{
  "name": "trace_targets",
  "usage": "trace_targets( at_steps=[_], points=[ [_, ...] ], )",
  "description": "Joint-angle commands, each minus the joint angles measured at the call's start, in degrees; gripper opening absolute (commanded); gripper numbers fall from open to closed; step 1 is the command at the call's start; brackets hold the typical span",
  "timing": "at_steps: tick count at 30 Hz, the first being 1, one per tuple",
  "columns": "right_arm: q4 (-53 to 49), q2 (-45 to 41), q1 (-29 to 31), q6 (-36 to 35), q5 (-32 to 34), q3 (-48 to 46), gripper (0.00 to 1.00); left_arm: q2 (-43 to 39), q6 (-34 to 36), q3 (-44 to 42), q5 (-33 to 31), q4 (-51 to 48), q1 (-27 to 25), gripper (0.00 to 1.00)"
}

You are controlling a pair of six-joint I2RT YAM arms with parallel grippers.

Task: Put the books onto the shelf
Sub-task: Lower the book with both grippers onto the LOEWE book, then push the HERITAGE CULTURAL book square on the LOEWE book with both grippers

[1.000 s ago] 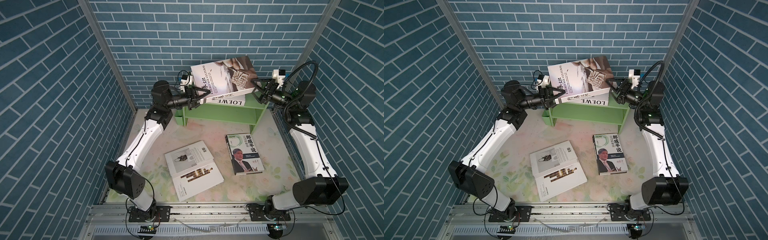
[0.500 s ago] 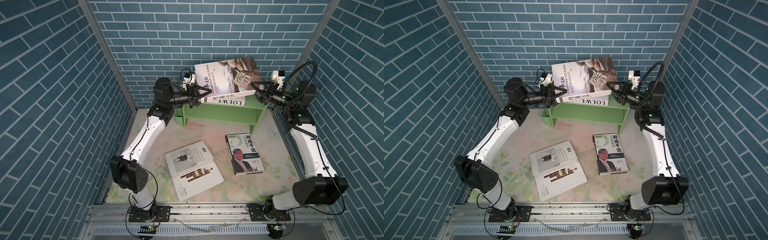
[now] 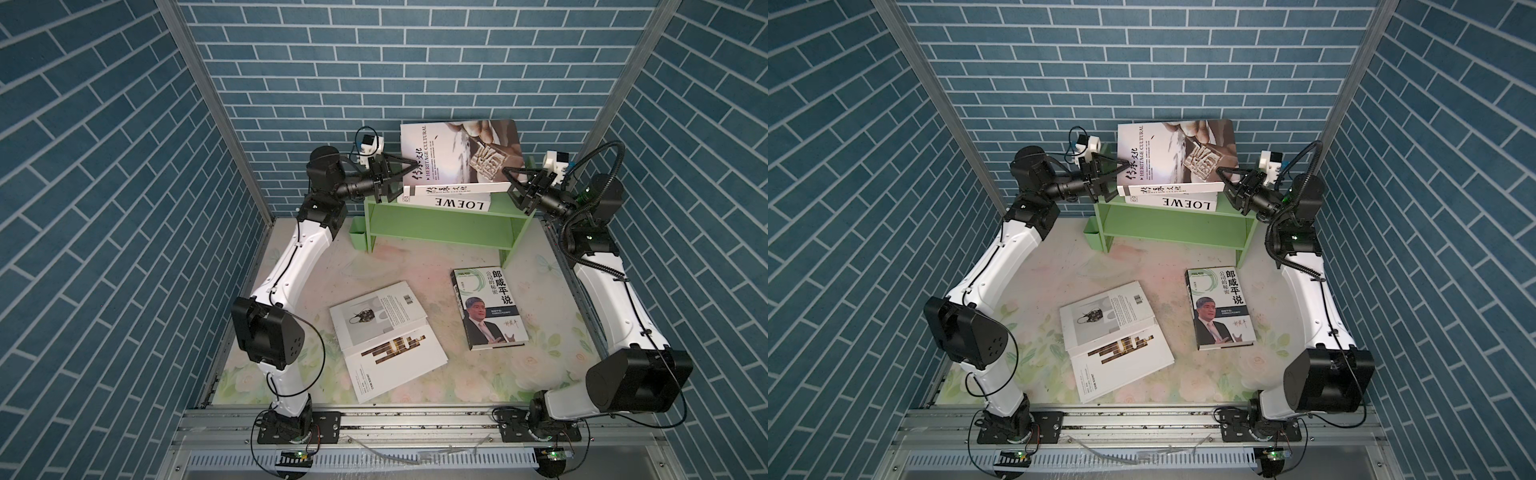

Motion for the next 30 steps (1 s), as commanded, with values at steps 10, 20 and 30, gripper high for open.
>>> trace_targets(
  at_steps=[10,20,30],
  points=[
    [-0.7,-6.4,7.0,-8.2,30.1,-5.3,0.30,-17.4,25.5,-13.5,-24.5,-13.4,5.4,0.83],
    [-4.8,2.6,11.0,-8.9,29.6,2.8,0.31,-20.6,28.2,-18.3,-25.6,-14.1,5.5,0.84],
    [-8.9,6.4,11.3,-10.1,28.1,6.2,0.31,-22.2,28.3,-20.9,-25.2,-13.4,5.6,0.85]
  ],
)
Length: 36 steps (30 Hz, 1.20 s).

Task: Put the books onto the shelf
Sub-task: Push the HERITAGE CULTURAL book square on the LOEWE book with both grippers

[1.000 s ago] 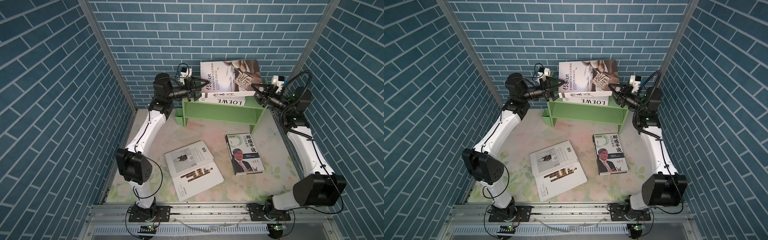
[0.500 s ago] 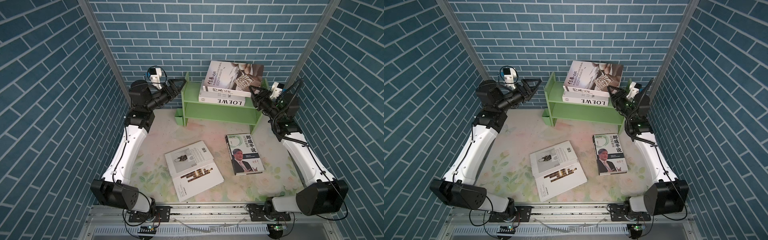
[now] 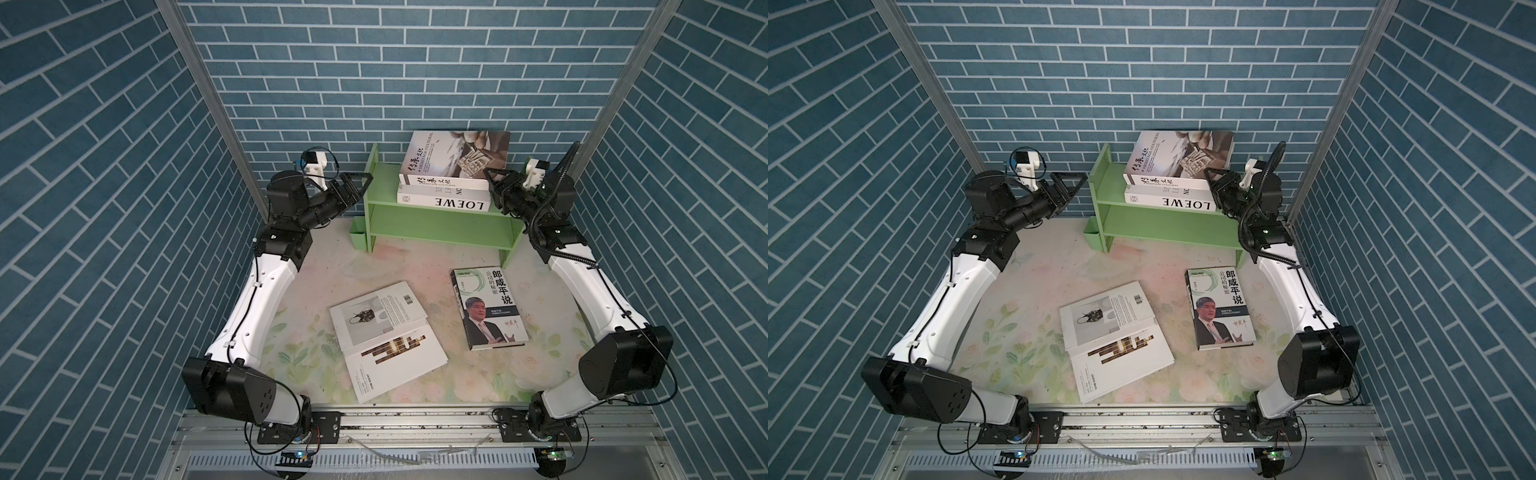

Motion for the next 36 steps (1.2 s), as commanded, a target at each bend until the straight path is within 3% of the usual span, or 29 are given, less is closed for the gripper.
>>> trace_targets(
  at_steps=[1,16,26,34,36],
  points=[
    [1.1,0.3,0.4,-1.4,-0.2,2.8,0.31,-1.6,0.8,-0.9,0.0,1.1,0.0,0.85],
    [-4.4,6.3,0.9,-3.1,-3.3,10.1,0.31,-4.7,0.7,-4.1,0.5,0.7,1.3,0.86],
    [-5.2,7.0,1.3,-4.5,-3.0,10.2,0.32,-4.8,-0.5,-5.0,1.3,1.9,1.9,0.87],
    [-10.1,7.2,1.4,-8.9,-0.9,12.2,0.41,-5.0,-0.8,-5.3,1.8,2.2,2.4,0.87],
    [-11.1,7.3,1.4,-9.5,-0.7,12.6,0.48,-5.0,-0.8,-5.5,1.8,2.4,2.4,0.87]
  ],
)
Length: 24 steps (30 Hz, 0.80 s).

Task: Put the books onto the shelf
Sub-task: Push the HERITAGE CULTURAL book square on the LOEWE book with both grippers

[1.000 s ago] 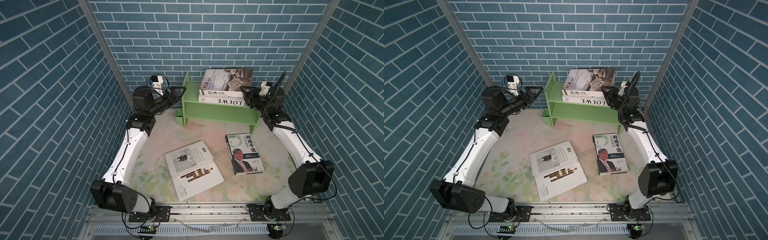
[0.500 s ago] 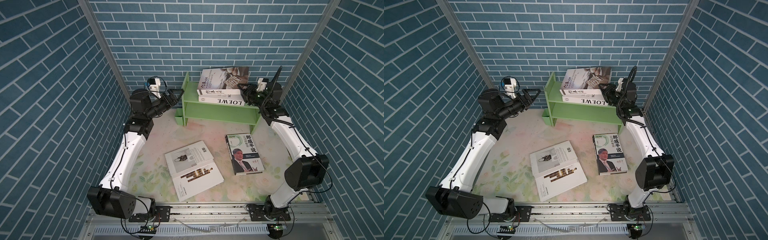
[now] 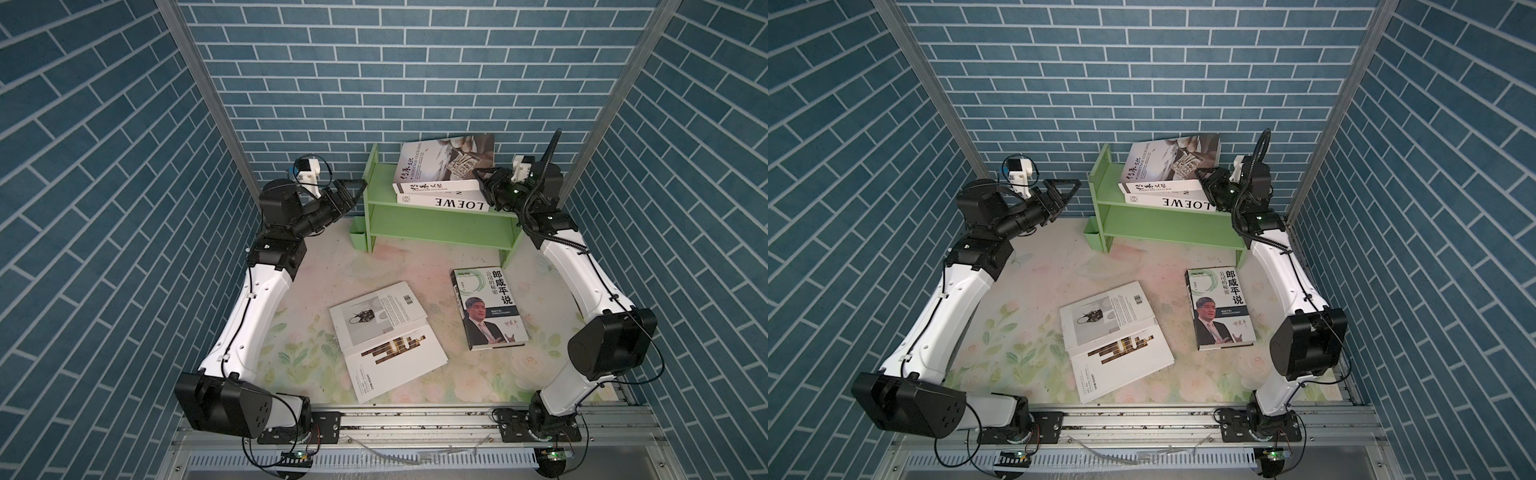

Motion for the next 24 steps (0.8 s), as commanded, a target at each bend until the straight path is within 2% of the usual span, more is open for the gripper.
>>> trace_targets(
  at_steps=[1,15,24],
  points=[
    [-2.0,0.4,0.3,-4.8,1.2,2.2,0.52,-1.1,-0.1,-0.8,1.1,1.9,0.6,0.87],
    [-10.9,0.2,0.3,-12.6,5.2,5.9,0.86,-0.6,-0.8,-1.3,1.6,2.9,0.7,0.87],
    [-20.7,-0.5,0.3,-20.5,10.5,9.6,0.96,0.3,-1.0,-1.2,1.5,2.9,0.7,0.87]
  ],
)
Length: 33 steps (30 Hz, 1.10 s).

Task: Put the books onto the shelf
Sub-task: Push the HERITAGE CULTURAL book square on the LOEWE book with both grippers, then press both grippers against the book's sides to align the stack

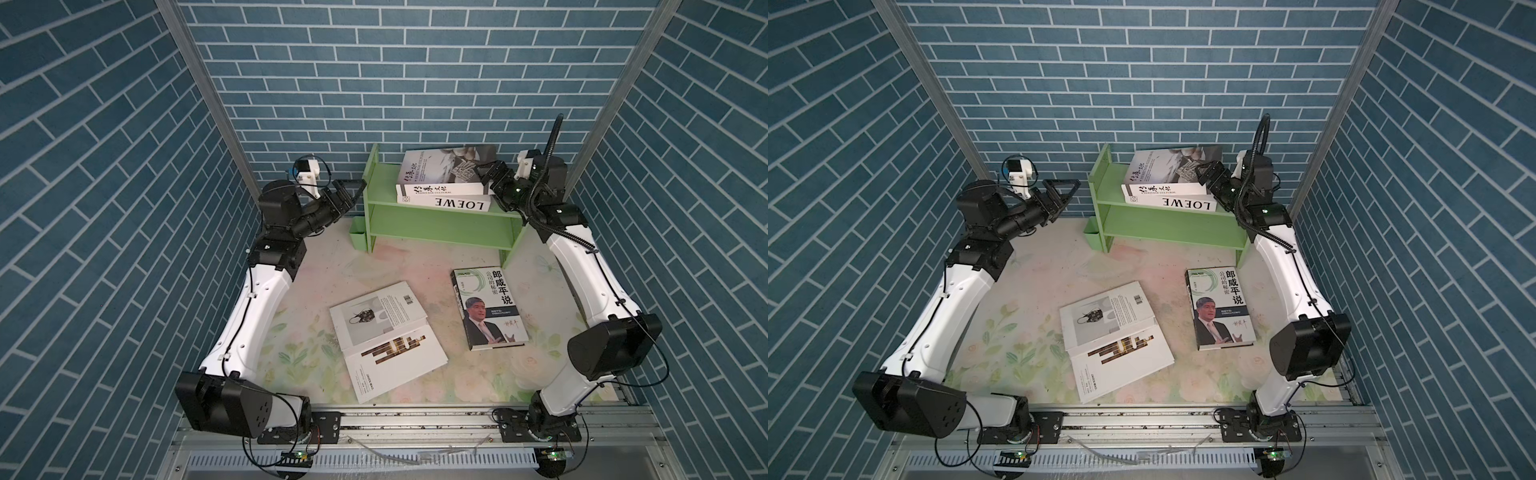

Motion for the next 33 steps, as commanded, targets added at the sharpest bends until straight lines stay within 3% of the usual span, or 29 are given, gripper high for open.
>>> trace_targets(
  at_steps=[1,7,15,27,30,33],
  points=[
    [-5.8,-0.4,0.3,-6.2,3.4,2.6,0.96,0.2,0.9,0.0,0.1,0.8,0.4,0.87],
    [-11.5,0.5,0.3,-9.5,5.6,4.9,0.98,0.1,3.0,0.5,-1.3,-1.3,0.3,0.87],
    [-8.8,-1.0,0.3,-11.7,5.5,3.1,0.97,2.3,6.1,2.3,-2.3,-3.6,-2.4,0.87],
    [-4.1,-3.7,0.4,-14.1,0.1,-2.3,0.96,13.8,11.5,12.9,0.3,-6.8,-6.9,0.91],
    [-3.5,-4.9,0.4,-14.9,0.4,-3.4,0.96,16.9,14.4,16.8,-0.1,-9.2,-8.1,0.99],
    [-3.3,-5.7,0.4,-15.6,0.8,-4.3,0.96,19.1,16.9,19.8,-2.9,-11.1,-8.7,1.00]
  ],
)
